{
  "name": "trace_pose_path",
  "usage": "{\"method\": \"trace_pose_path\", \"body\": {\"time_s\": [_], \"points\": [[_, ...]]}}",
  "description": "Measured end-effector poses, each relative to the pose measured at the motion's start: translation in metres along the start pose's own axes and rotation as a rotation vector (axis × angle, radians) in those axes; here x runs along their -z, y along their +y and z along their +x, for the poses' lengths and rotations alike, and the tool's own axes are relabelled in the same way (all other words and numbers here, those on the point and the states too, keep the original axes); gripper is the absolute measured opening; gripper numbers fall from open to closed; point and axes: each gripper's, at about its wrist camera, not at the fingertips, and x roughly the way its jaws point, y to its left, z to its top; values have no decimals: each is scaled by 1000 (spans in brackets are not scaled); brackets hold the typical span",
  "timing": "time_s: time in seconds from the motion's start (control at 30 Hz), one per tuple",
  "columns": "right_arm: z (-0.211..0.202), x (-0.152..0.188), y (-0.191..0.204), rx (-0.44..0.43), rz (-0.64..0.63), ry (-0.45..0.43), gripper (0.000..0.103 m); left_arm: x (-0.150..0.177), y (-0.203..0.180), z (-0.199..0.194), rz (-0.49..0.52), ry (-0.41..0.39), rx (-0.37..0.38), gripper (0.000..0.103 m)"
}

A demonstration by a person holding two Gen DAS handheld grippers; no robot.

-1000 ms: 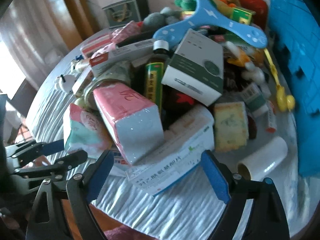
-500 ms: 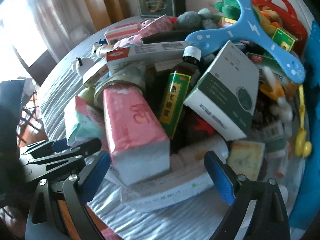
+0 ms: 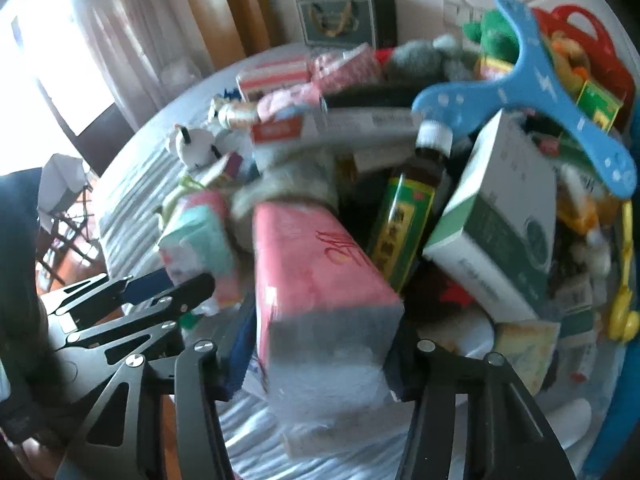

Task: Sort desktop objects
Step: 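Reach the left tool toward a pink Kotex pad pack while the right tool approaches a pink tissue block, then grasp the pink Kotex pack with the left tool while the right tool grasps the pink tissue block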

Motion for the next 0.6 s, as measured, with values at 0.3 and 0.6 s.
{"method": "trace_pose_path", "body": {"time_s": [0.3,0.6], "points": [[-22,-8,16,62,-2,-54,49,-8,5,-5,40,32,73,4],[-23,1,3,91,52,-25,51,11,-6,6,61,135,82,39]]}}
